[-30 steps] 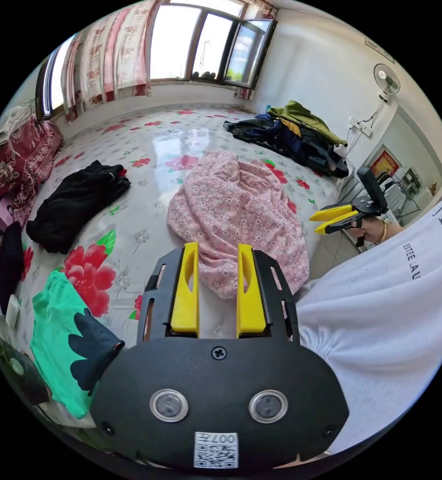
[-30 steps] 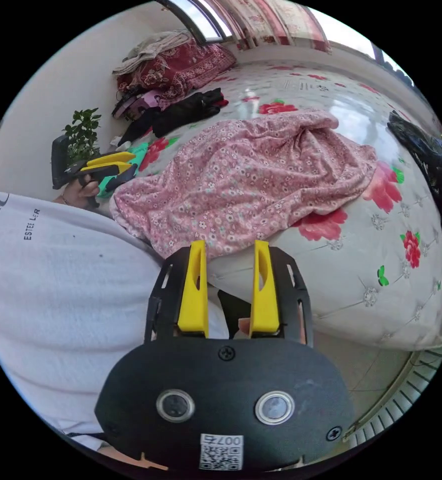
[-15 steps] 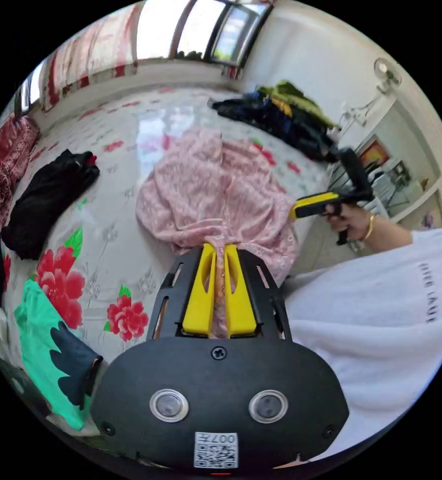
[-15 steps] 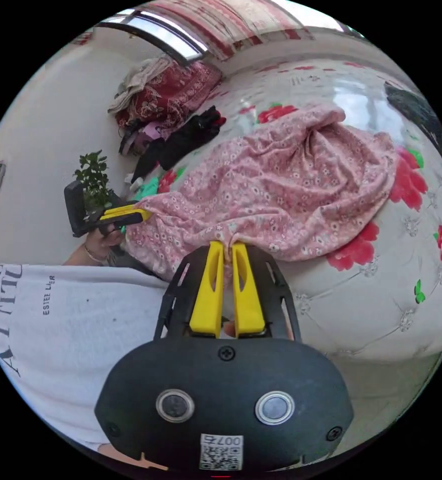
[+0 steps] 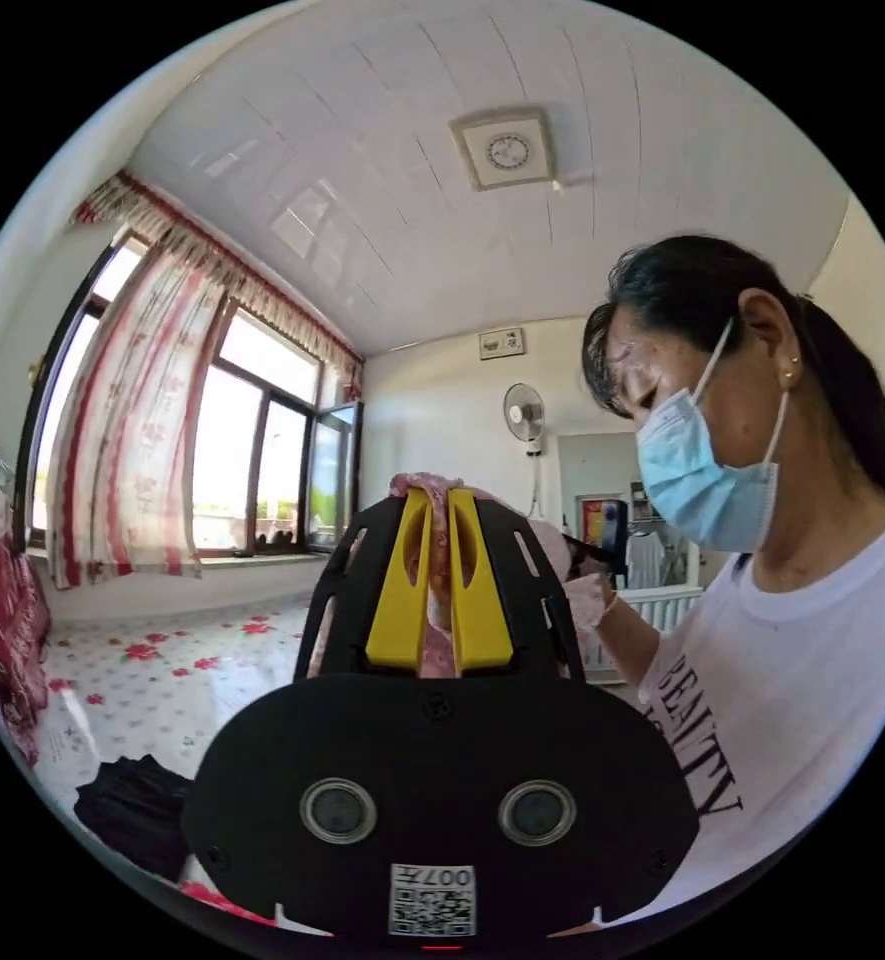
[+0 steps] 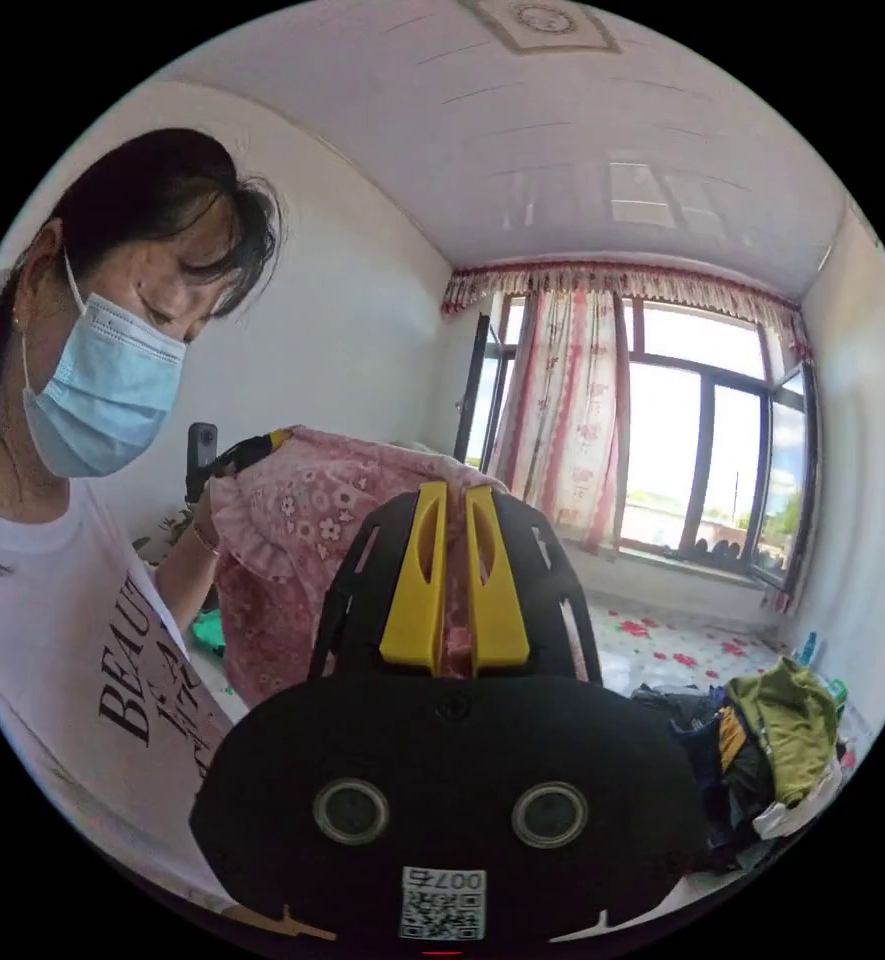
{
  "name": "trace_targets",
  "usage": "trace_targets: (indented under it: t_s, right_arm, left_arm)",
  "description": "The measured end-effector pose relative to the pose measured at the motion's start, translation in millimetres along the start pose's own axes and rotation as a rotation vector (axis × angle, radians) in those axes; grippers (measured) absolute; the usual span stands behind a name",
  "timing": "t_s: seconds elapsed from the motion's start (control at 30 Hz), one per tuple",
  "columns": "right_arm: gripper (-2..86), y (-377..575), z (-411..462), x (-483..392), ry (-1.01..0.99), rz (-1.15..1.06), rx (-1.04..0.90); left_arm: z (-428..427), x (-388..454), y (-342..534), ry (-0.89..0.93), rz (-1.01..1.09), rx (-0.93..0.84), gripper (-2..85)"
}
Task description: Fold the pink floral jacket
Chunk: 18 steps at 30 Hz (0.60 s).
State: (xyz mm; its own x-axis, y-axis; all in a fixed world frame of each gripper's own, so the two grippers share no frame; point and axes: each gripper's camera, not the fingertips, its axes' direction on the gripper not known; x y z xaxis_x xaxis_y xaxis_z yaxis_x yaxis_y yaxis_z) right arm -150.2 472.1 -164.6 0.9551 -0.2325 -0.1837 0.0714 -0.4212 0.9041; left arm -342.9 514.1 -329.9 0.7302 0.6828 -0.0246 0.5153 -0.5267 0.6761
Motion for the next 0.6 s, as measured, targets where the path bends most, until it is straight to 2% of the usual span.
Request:
trace_targets:
  t_s: [0.1, 0.13, 0.23, 0.3, 0.37, 0.5, 0.6]
  right_arm:
    - [1.5, 3, 59, 19, 0.088, -0.01, -0.141]
    - [2.1, 17, 96, 37, 0.091, 0.036, -0.242]
    - [4.7, 93, 189, 91, 0.074, 0.206, -0.528]
    - [6.8, 152, 225, 115, 0.135, 0.315, -0.73]
    - [9.1, 219, 235, 127, 0.085, 0.422, -0.854]
    - [10.5, 300, 239, 113, -0.036, 0.526, -0.953]
    - [11.4, 344, 265, 97, -0.114, 0.548, -1.076]
  left_arm:
    - [45, -52, 20, -0.153, -0.078, -0.102, 1.1]
    - [59, -69, 31, -0.182, -0.118, -0.138, 1.4]
    - [136, -173, 126, -0.335, -0.317, -0.435, 5.9]
    - [158, -240, 234, -0.613, -0.436, -0.707, 8.0]
    - [138, -262, 301, -0.698, -0.508, -0.779, 7.3]
    - [112, -263, 431, -0.62, -0.668, -0.91, 7.8]
    - [148, -247, 500, -0.491, -0.701, -1.013, 8.4]
